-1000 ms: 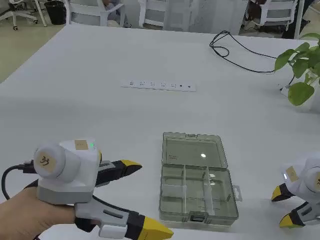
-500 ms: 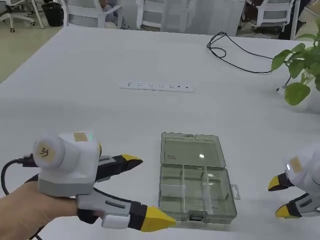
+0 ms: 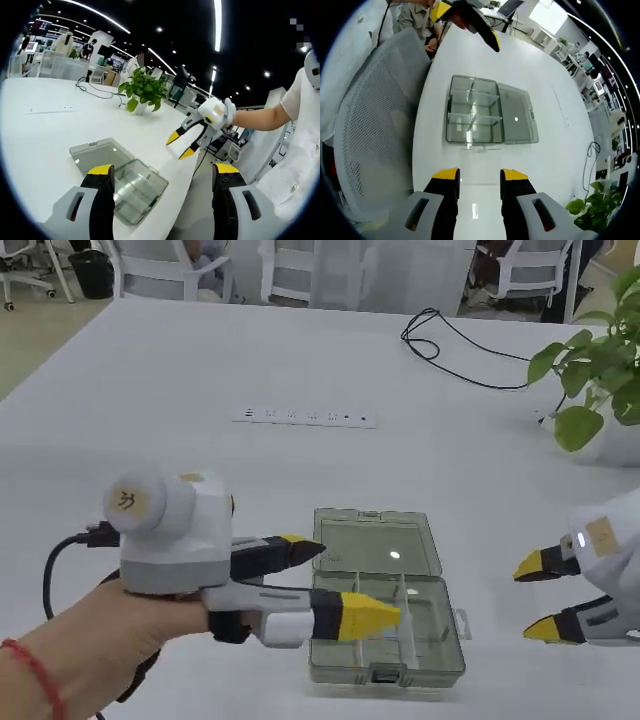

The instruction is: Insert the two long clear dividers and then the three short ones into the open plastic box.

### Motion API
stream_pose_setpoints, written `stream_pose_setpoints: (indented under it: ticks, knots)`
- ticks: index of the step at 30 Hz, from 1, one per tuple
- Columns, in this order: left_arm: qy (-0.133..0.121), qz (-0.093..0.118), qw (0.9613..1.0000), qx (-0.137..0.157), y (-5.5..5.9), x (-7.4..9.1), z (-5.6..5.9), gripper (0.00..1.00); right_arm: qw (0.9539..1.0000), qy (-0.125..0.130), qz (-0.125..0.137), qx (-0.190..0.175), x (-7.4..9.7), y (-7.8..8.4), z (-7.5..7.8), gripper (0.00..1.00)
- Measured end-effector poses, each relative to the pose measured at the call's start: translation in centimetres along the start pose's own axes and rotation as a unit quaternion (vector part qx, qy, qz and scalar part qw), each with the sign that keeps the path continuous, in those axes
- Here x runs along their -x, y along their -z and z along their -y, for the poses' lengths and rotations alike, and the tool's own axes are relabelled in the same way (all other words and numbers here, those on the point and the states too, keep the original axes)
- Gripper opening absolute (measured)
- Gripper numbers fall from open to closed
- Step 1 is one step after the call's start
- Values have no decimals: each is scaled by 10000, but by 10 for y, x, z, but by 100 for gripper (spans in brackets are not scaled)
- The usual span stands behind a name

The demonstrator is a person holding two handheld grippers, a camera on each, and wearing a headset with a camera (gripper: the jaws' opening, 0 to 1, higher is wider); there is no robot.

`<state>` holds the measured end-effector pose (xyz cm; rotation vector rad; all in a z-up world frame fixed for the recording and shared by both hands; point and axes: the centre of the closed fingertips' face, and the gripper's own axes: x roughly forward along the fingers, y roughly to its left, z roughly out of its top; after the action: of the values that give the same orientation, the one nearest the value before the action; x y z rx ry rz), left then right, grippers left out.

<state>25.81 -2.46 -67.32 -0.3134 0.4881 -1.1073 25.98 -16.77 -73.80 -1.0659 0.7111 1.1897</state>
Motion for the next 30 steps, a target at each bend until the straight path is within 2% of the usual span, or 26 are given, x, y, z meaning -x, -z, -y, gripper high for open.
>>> stream_pose_setpoints:
  ticks: [3,6,8,11,15,17,22,25,30]
  knots:
    - [87,65,9995,287,-5,-10,5,77,9999,95,85,0,7,-13,1,33]
    - [186,4,9990,402,-5,-17,12,72,9997,197,174,-10,14,-27,2,33]
    - [244,41,9981,562,-7,-22,16,69,9995,233,200,25,17,-34,2,33]
    - [349,-31,9962,800,-6,-29,21,64,9992,288,248,79,21,-45,1,33]
    - [444,-74,9950,889,-5,-37,28,58,9988,335,322,131,27,-59,-1,33]
    - [418,-117,9935,1057,-3,-39,28,53,9985,378,362,132,30,-66,0,33]
    - [533,-45,9882,1435,-5,-46,34,40,9978,442,485,135,37,-82,-1,33]
    - [567,-55,9865,1535,-4,-50,38,37,9975,460,499,195,38,-88,-4,33]
    - [666,-191,9840,1639,2,-55,46,28,9970,485,576,172,42,-97,-5,33]
